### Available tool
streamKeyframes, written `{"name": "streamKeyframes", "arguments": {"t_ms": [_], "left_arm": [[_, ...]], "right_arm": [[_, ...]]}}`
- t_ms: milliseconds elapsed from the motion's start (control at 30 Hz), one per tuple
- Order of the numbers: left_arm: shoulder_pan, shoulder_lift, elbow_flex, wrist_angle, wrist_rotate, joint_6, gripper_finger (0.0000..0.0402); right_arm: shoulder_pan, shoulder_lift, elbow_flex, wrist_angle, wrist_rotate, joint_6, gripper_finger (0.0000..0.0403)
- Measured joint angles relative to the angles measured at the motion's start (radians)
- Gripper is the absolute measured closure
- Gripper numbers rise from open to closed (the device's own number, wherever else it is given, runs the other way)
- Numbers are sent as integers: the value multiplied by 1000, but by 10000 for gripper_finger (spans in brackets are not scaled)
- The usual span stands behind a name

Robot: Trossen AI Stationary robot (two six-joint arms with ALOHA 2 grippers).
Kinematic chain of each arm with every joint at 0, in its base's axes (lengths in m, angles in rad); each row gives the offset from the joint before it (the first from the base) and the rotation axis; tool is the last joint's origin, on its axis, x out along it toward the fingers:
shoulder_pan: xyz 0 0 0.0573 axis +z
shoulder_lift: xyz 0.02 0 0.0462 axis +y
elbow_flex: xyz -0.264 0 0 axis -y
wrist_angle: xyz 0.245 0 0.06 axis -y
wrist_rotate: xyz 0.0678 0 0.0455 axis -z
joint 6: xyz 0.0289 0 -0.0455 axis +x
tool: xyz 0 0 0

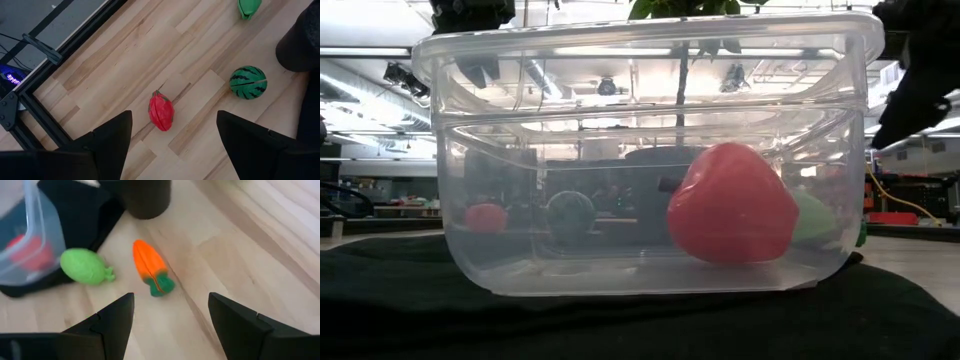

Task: Pick and placing Produce into tupperware
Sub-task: Put the orange carrot into the transparent bin

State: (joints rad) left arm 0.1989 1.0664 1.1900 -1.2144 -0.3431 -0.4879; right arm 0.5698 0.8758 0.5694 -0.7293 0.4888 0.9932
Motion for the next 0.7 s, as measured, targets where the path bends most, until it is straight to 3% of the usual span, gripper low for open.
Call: {"name": "streamKeyframes", "arguments": {"t_ms": [433, 700], "left_arm": [[0, 0, 0, 0, 0, -7, 104], [0, 0, 0, -1, 0, -26, 104]], "right_arm": [[-268, 139, 0, 200, -291, -500, 142], [-339, 265, 0, 325, -374, -628, 142]]}}
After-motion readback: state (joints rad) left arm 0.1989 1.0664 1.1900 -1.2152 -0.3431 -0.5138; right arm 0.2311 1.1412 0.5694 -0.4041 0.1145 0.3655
